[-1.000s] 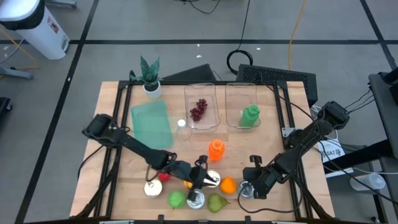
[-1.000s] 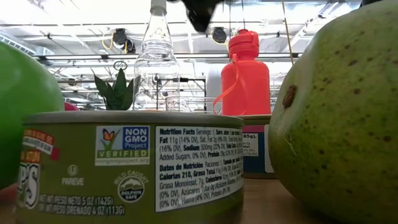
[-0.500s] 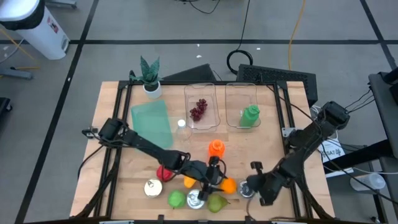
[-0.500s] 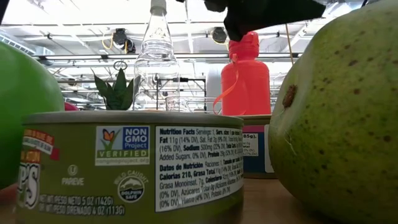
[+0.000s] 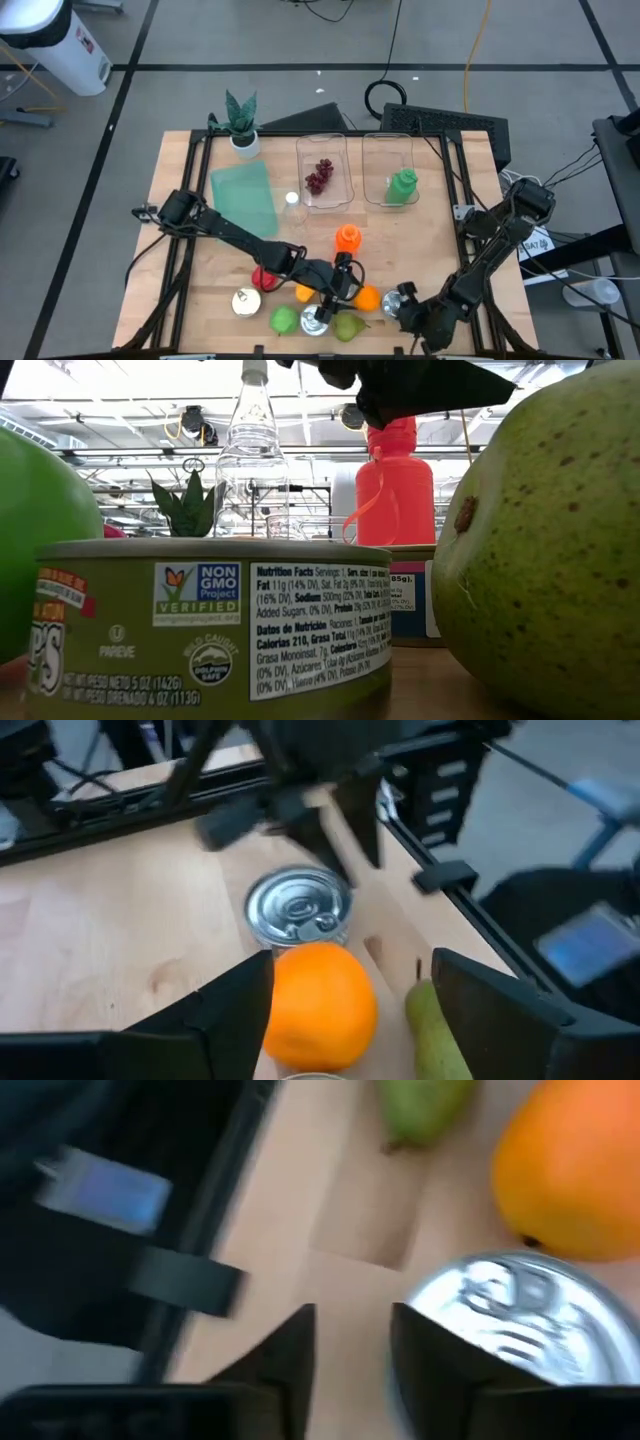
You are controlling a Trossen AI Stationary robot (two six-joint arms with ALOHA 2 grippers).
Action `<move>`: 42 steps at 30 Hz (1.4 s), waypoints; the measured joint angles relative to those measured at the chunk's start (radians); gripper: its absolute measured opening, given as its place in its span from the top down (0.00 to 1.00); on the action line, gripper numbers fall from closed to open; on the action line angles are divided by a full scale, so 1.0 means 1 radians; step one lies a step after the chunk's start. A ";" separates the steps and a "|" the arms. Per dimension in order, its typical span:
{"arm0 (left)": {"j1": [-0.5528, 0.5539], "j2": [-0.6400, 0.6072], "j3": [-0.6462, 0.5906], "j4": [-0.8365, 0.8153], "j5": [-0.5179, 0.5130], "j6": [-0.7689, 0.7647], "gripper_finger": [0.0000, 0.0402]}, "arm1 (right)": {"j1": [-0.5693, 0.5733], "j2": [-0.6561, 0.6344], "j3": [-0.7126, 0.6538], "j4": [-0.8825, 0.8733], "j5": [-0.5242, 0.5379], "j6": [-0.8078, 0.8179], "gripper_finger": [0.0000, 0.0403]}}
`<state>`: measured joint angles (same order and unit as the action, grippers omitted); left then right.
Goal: Pick & Place Food Item
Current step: Put the right green tuna can into the blue bin
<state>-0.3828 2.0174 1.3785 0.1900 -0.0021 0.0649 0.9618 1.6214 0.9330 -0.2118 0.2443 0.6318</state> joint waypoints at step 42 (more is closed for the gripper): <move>-0.097 -0.283 -0.147 -0.111 -0.005 0.078 0.88 | -0.042 0.476 0.530 -0.886 -0.075 0.190 0.99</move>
<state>-0.4797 1.7340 1.2316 0.0793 -0.0070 0.1431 0.9195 2.0972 1.4631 -1.0973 0.1689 0.8222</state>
